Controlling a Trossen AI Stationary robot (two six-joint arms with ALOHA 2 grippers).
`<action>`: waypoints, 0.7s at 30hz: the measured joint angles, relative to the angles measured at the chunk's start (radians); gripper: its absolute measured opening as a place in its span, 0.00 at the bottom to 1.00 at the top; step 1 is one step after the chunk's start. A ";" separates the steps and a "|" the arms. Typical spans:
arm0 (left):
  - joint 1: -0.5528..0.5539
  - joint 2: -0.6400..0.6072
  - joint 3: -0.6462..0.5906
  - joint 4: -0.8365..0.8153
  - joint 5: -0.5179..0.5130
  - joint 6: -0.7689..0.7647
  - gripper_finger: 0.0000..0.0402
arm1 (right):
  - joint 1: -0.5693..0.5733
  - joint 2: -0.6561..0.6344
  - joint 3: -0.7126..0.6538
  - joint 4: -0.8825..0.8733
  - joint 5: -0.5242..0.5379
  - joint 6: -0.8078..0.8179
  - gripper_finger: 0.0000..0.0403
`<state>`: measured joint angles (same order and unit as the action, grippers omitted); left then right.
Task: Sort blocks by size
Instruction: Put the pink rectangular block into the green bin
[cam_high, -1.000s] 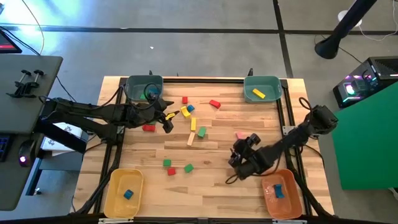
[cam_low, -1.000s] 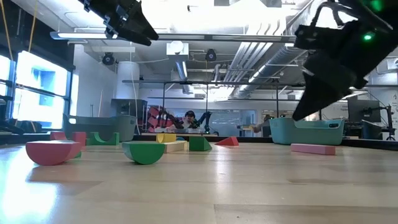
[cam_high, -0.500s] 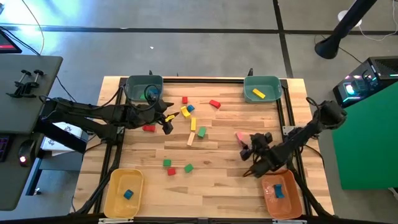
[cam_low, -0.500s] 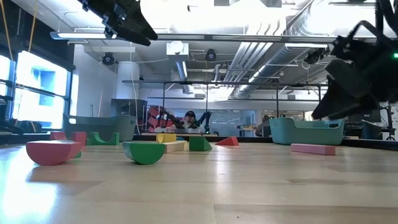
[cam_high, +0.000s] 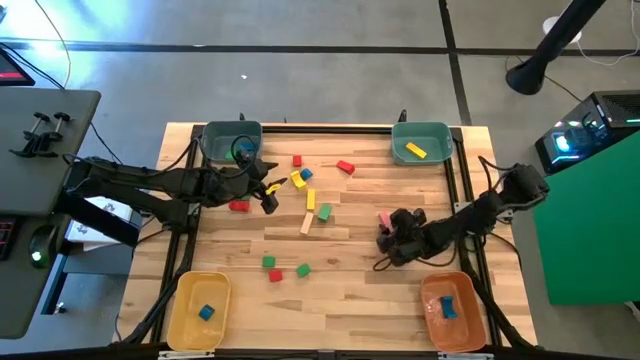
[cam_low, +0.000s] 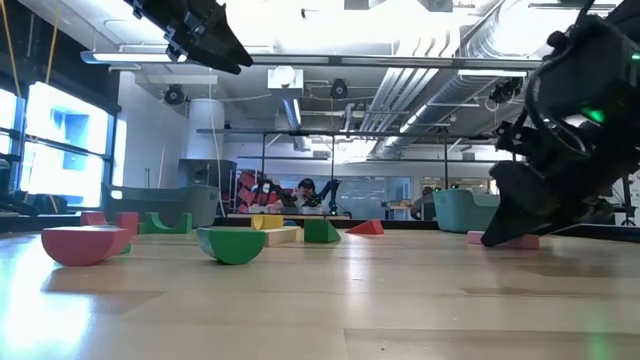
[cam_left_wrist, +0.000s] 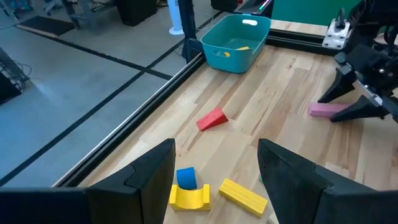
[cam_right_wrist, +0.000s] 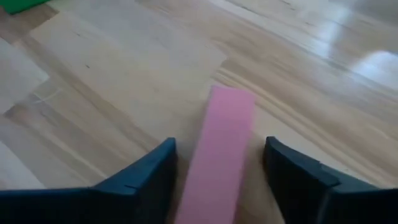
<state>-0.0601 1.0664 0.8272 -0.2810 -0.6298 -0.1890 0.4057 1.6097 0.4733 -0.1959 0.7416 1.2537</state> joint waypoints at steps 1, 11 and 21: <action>0.000 0.000 0.000 -0.001 0.000 0.000 0.54 | -0.001 0.009 0.001 0.005 0.001 -0.007 0.51; -0.016 0.000 0.000 -0.008 -0.009 0.002 0.54 | 0.014 -0.005 -0.004 0.003 0.105 -0.009 0.25; -0.016 0.000 0.000 0.043 -0.011 0.052 0.54 | -0.293 -0.410 0.183 -0.388 0.038 -0.323 0.25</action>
<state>-0.0757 1.0664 0.8272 -0.2378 -0.6407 -0.1367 0.1130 1.2002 0.6562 -0.5839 0.7800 0.9303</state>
